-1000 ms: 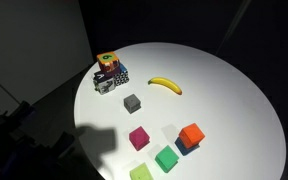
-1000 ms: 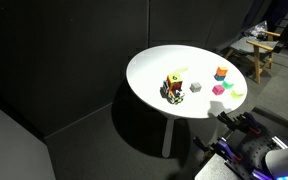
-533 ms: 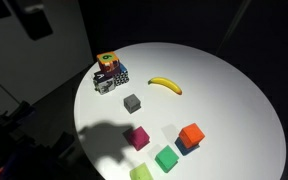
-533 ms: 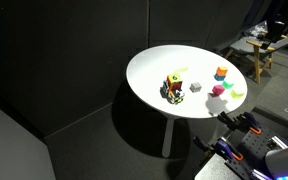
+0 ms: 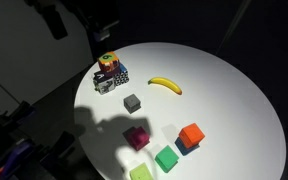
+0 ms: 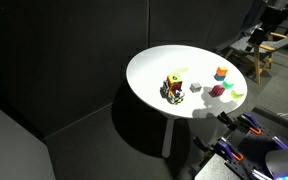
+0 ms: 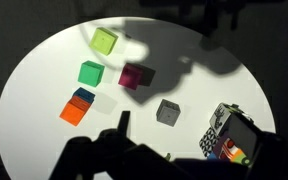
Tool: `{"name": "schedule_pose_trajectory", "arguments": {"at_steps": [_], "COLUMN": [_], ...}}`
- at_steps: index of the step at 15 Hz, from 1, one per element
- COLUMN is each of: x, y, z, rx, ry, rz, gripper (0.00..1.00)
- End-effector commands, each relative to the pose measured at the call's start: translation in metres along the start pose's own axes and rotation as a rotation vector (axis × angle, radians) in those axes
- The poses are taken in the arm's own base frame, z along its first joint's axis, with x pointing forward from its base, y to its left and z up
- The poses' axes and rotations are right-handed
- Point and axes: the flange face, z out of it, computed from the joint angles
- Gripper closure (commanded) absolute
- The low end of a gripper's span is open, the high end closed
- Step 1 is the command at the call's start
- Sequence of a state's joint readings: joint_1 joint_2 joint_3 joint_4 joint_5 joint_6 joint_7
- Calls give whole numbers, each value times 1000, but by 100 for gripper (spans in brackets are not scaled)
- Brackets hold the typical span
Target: Put the grey block on the pink block
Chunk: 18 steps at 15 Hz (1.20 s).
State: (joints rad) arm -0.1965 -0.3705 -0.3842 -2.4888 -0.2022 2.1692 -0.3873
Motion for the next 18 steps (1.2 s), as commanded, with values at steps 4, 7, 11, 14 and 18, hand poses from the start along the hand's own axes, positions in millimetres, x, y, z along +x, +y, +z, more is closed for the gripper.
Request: {"name": "schedule_pose_trajectory", "arguments": {"at_steps": [4,7,11,14,18], "x": [31,41,51,58,69], "y": [17,23,34,41,50], "z": [33,50,72,86,102], "rx": [4,-9,-18,-20,-6], "ry": [-8,-15,-26,-34,-43], "rz": [-15,-15,-12,-7,0], "gripper": [0,0,0,0,0]}}
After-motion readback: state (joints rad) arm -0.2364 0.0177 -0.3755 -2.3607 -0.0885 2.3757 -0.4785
